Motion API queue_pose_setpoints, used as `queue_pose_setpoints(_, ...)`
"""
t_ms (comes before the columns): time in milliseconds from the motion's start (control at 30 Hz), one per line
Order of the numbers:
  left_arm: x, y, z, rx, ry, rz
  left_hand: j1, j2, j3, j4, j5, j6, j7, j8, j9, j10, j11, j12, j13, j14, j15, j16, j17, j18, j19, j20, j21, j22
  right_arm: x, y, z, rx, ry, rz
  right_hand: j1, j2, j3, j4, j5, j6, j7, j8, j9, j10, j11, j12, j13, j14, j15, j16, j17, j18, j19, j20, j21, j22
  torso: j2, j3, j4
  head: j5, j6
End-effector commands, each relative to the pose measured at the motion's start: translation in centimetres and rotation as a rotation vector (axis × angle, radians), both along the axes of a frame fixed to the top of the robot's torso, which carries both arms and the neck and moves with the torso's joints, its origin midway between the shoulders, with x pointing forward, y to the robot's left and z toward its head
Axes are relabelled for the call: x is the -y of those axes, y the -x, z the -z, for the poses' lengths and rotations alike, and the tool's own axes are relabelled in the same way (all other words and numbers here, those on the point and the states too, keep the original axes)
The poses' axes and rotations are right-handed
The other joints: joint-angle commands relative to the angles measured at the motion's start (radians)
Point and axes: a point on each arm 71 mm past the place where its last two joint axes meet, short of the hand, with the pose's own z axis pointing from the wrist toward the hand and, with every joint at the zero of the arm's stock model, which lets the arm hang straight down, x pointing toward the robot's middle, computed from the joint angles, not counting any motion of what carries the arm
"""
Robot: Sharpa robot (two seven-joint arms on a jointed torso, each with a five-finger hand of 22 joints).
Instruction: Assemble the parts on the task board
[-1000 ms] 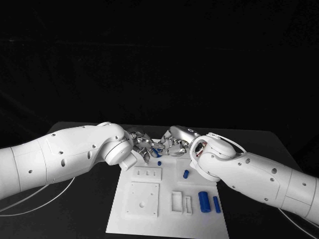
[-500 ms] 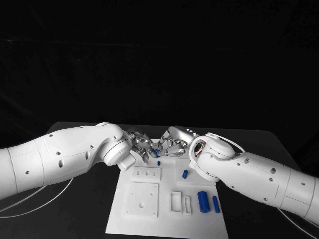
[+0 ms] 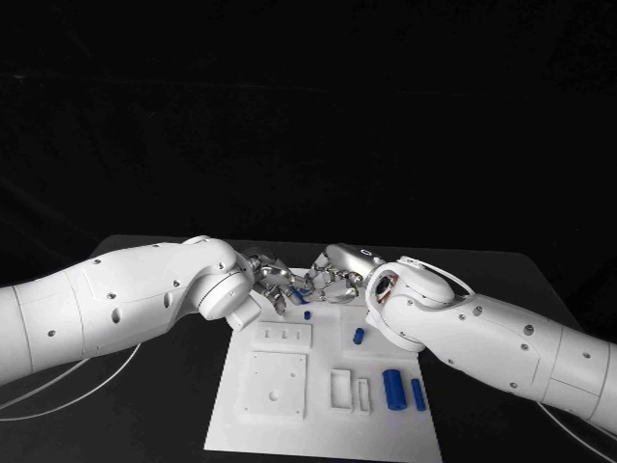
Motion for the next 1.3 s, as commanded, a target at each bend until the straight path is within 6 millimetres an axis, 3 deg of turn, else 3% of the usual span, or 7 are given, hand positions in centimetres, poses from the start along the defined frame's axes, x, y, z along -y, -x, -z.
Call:
queue_pose_setpoints(33, -0.01, 0.00, -0.11, -0.005, 0.004, 0.008, -0.012, -0.001, -0.002, 0.004, 0.003, 0.053, -0.050, 0.002, 0.006, 0.043, -0.007, 0.003, 0.000, -0.005, -0.001, 0.005, 0.001, -0.013, -0.003, -0.001, 0.000, 0.001, 0.27, -0.06, 0.35, -0.013, 0.025, 0.002, 0.003, 0.006, 0.004, -0.004, 0.003, 0.013, -0.002, 0.004, 0.002, -0.003, -0.005, -0.001, -0.001, 0.002, -0.005, -0.006, 0.000, -0.002, 0.030, -0.007, -0.004, 0.111, 0.000, -0.0003, -0.0006, -0.001, -0.002)
queue_pose_setpoints(133, -0.02, 0.01, -0.11, -0.004, 0.005, 0.008, -0.010, 0.002, 0.007, 0.006, 0.023, 0.056, -0.050, 0.002, 0.013, 0.043, -0.007, 0.005, 0.000, -0.007, -0.002, 0.010, 0.002, -0.013, -0.003, -0.002, -0.001, 0.002, 0.25, -0.05, 0.34, -0.013, 0.025, 0.001, 0.003, 0.007, 0.005, -0.005, 0.002, 0.013, -0.002, 0.004, 0.002, -0.004, -0.005, -0.001, -0.001, 0.002, -0.005, -0.007, -0.001, -0.002, 0.030, -0.007, -0.004, 0.111, 0.000, 0.0008, -0.0001, -0.001, -0.003)
queue_pose_setpoints(167, -0.01, 0.01, -0.11, -0.005, 0.006, 0.009, -0.012, 0.000, 0.014, 0.007, 0.063, 0.054, -0.049, 0.002, 0.015, 0.042, -0.008, 0.004, 0.000, -0.008, -0.001, 0.012, 0.002, -0.013, -0.004, -0.002, -0.001, 0.003, 0.25, -0.05, 0.35, -0.013, 0.025, 0.002, 0.003, 0.008, 0.006, -0.006, 0.003, 0.013, -0.002, 0.004, 0.002, -0.003, -0.005, -0.001, -0.001, 0.002, -0.005, -0.007, -0.001, -0.002, 0.030, -0.007, -0.004, 0.111, 0.000, 0.0006, -0.0001, -0.001, -0.003)
queue_pose_setpoints(233, -0.01, 0.03, -0.11, -0.005, 0.007, 0.010, -0.019, -0.003, 0.026, 0.009, 0.096, 0.054, -0.048, 0.002, 0.018, 0.043, -0.007, 0.005, 0.000, -0.009, -0.001, 0.015, 0.002, -0.013, -0.005, -0.002, -0.001, 0.006, 0.26, -0.06, 0.35, -0.012, 0.025, 0.002, 0.003, 0.008, 0.006, -0.007, 0.002, 0.013, -0.002, 0.003, 0.002, -0.003, -0.005, -0.001, -0.001, 0.002, -0.005, -0.007, -0.001, -0.002, 0.030, -0.007, -0.004, 0.111, 0.000, 0.0001, 0.0004, -0.001, -0.002)
queue_pose_setpoints(400, 0.01, 0.06, -0.11, -0.007, 0.011, 0.017, -0.025, -0.002, 0.058, -0.001, 0.111, 0.056, -0.047, 0.002, 0.024, 0.043, -0.008, 0.012, 0.001, -0.010, -0.003, 0.031, 0.006, -0.013, -0.009, -0.004, 0.001, 0.013, 0.32, -0.11, 0.37, -0.012, 0.025, 0.005, 0.001, 0.013, 0.013, -0.016, 0.003, 0.014, -0.001, 0.004, 0.002, -0.004, -0.006, -0.002, -0.002, 0.002, -0.006, -0.008, -0.002, -0.002, 0.030, -0.008, -0.005, 0.111, 0.000, -0.0006, 0.0006, 0.001, -0.004)
queue_pose_setpoints(667, -0.07, 0.09, -0.12, -0.007, 0.016, 0.021, -0.047, -0.002, 0.160, -0.045, 0.085, 0.072, -0.047, 0.001, 0.026, 0.043, -0.013, 0.049, 0.003, -0.021, -0.010, 0.095, 0.026, -0.011, -0.022, -0.010, 0.027, 0.043, 0.48, -0.20, 0.43, -0.012, 0.028, 0.009, 0.002, 0.019, 0.022, -0.025, 0.002, 0.016, -0.001, 0.004, 0.002, -0.004, -0.006, 0.000, -0.001, 0.002, -0.006, -0.008, -0.002, -0.002, 0.030, -0.008, -0.004, 0.111, 0.000, 0.0006, -0.0006, 0.000, -0.005)
queue_pose_setpoints(1300, -0.33, 0.12, -0.10, -0.003, 0.008, 0.025, -0.046, -0.005, 0.142, -0.052, 0.039, 0.116, -0.064, 0.000, 0.018, 0.041, -0.031, 0.159, 0.024, -0.035, -0.028, 0.257, 0.056, -0.015, -0.018, -0.028, 0.076, 0.104, 1.13, -0.49, 0.57, -0.007, 0.035, 0.027, -0.008, 0.011, 0.023, -0.031, 0.006, 0.015, -0.001, 0.003, 0.002, -0.006, -0.005, -0.004, -0.004, 0.001, -0.005, -0.009, -0.002, -0.002, 0.030, -0.008, -0.006, 0.110, 0.000, 0.0019, -0.0005, -0.005, -0.005)
